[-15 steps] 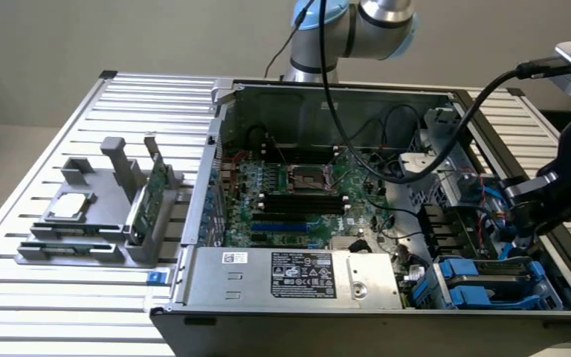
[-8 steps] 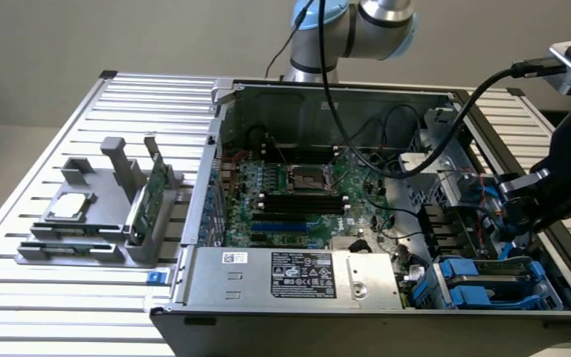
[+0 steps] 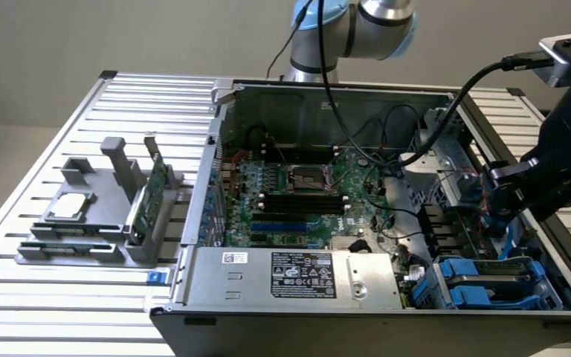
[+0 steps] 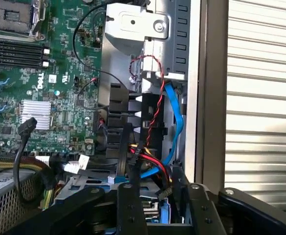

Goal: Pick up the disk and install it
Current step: 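Insert the first disk wire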

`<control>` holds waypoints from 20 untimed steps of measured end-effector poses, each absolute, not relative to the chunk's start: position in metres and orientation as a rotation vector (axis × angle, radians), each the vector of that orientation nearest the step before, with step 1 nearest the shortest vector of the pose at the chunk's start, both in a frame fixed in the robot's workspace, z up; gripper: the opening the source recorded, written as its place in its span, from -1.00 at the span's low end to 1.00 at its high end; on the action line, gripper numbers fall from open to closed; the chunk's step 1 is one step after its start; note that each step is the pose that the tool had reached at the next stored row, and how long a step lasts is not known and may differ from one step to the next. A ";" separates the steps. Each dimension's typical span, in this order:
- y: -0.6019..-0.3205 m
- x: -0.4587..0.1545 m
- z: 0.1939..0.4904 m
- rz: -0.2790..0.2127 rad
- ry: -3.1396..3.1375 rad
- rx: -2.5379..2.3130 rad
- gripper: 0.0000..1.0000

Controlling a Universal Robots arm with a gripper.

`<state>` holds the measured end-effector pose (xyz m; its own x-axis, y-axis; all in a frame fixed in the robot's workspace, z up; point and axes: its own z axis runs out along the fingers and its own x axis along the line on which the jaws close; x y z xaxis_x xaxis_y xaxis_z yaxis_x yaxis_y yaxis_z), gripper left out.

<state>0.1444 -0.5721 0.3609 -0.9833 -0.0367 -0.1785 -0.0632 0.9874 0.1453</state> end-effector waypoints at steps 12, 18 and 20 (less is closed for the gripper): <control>-0.572 0.144 0.360 0.212 2.954 0.062 0.04; -0.575 0.139 0.360 0.210 2.953 0.082 0.04; -0.576 0.137 0.360 0.210 2.953 0.083 0.04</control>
<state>0.1374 -0.5758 0.3602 -0.9824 0.0678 -0.1743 0.0425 0.9885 0.1451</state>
